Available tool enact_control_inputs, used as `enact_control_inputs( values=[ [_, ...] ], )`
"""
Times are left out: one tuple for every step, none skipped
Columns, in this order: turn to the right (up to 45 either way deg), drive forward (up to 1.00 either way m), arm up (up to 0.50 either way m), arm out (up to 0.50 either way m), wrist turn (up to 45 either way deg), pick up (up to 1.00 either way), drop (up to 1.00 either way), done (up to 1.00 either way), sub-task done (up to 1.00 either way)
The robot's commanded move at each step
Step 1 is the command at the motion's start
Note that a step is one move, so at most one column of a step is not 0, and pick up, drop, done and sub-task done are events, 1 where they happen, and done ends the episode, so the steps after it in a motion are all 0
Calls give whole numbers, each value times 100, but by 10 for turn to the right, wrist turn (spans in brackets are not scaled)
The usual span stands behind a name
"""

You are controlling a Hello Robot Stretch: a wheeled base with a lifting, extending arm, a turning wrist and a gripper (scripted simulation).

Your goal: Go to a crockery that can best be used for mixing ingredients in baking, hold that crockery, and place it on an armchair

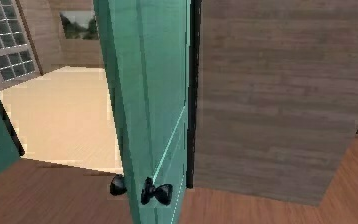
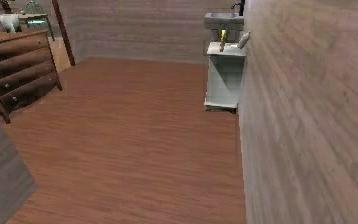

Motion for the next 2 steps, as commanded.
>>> enact_control_inputs(
  values=[
    [-450, 0, 0, 0, 0, 0, 0, 0, 0],
    [-180, 0, 0, 0, 0, 0, 0, 0, 0]
  ],
)
